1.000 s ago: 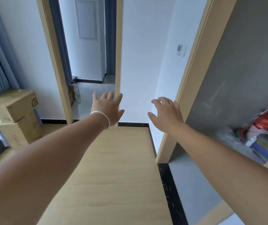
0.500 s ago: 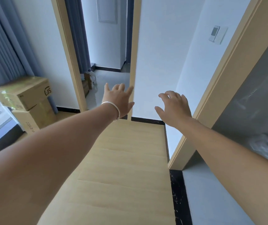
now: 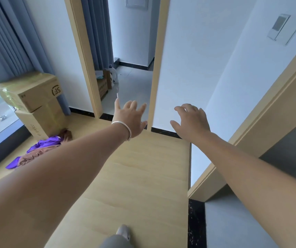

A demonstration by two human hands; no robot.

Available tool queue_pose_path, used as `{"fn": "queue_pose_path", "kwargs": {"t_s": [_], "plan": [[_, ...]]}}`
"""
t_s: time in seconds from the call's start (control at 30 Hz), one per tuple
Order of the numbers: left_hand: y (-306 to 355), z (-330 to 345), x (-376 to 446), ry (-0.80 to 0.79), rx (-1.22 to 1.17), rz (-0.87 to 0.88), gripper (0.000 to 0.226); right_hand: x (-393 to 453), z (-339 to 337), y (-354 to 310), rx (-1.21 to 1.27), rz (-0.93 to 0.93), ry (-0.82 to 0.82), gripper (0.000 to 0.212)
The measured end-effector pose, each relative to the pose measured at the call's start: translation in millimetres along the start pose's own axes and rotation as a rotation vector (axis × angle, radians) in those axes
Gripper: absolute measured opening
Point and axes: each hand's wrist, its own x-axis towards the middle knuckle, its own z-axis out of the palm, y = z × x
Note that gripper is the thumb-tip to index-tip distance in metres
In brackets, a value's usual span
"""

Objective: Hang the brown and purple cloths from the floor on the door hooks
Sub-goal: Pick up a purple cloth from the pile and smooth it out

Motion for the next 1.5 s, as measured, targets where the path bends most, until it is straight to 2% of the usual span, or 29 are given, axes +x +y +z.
{"fn": "queue_pose_path", "kwargs": {"t_s": [0.4, 0.7, 0.97, 1.2, 1.5], "plan": [[-49, 73, 198, -0.023, -0.079, 0.005, 0.065, 205, 43, 16, -0.074, -0.026, -0.047, 0.051], [-142, 132, 267, -0.08, -0.101, -0.142, 0.065, 334, 91, -42, -0.041, -0.175, -0.085, 0.047], [-243, 178, 278, -0.119, -0.091, -0.442, 0.062, 445, 141, -138, 0.038, -0.471, -0.1, 0.047], [-322, 192, 276, -0.201, 0.008, -0.787, 0.066, 540, 172, -217, 0.176, -0.774, -0.11, 0.048], [-344, 217, 248, -0.343, 0.03, -1.152, 0.059, 610, 214, -297, 0.213, -1.12, -0.152, 0.055]]}}
